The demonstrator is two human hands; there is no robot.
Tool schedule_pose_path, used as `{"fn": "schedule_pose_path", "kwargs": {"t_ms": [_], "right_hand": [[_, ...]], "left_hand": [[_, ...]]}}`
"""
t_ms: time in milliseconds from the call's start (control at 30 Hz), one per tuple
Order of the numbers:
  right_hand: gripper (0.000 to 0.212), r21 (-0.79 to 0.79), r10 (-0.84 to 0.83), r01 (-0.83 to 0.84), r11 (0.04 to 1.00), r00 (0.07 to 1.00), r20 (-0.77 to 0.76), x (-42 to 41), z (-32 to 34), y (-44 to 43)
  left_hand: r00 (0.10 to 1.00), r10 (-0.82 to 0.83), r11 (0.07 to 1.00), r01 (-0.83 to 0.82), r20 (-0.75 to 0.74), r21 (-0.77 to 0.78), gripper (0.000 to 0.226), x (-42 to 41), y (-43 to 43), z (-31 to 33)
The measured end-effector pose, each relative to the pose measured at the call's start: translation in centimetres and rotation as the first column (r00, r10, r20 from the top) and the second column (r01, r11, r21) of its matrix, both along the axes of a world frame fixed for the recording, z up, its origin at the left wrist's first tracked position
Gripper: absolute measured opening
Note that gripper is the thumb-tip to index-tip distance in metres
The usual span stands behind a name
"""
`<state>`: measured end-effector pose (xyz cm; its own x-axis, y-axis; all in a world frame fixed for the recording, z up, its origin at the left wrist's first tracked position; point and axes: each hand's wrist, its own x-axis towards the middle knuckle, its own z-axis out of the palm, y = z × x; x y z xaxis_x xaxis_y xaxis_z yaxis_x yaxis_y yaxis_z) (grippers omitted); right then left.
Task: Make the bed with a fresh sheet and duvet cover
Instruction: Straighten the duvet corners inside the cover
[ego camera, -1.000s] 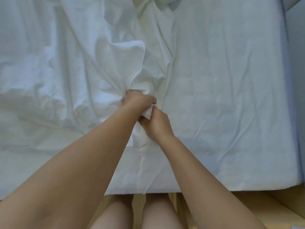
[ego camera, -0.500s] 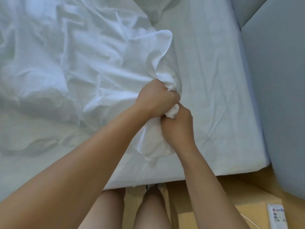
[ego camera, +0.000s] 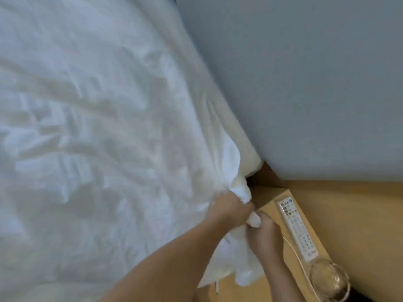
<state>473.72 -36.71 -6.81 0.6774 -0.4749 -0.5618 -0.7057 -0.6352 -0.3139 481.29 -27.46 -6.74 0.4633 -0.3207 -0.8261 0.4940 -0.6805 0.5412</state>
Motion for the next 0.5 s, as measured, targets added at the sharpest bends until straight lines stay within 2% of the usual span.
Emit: {"fn": "schedule_pose_path", "kwargs": {"t_ms": [67, 167, 233, 300, 400, 500], "right_hand": [[0.014, 0.045, -0.042, 0.043, 0.998, 0.999, -0.02, -0.1, -4.0, 0.9], [0.015, 0.071, -0.106, 0.114, 0.991, 0.989, -0.101, 0.2, -5.7, 0.4], [0.023, 0.175, -0.109, 0.136, 0.975, 0.982, -0.156, 0.2, -5.4, -0.4], [0.033, 0.317, -0.123, 0.156, 0.936, 0.985, -0.121, 1.5, -4.3, -0.4], [0.044, 0.449, -0.128, 0.136, 0.883, 0.991, -0.048, 5.5, -3.6, 0.5], [0.065, 0.501, -0.129, 0.129, 0.856, 0.991, -0.035, 9.7, -4.7, 2.2]], "left_hand": [[0.999, -0.033, 0.997, 0.034, -0.006, 0.073, 0.035, 0.2, 0.9, -2.7], [0.998, -0.026, 0.999, 0.024, 0.06, 0.033, 0.045, 0.6, 2.2, -4.4], [0.989, -0.057, 0.997, 0.049, 0.134, 0.064, 0.042, 1.8, 3.5, -4.3], [0.965, -0.075, 0.989, 0.04, 0.253, 0.14, 0.04, 3.5, 4.9, -4.0], [0.906, 0.07, 0.957, -0.179, 0.416, 0.228, 0.037, 6.6, 7.5, -3.8], [0.835, 0.307, 0.852, -0.455, 0.456, 0.26, 0.053, 9.6, 10.2, -3.6]]}}
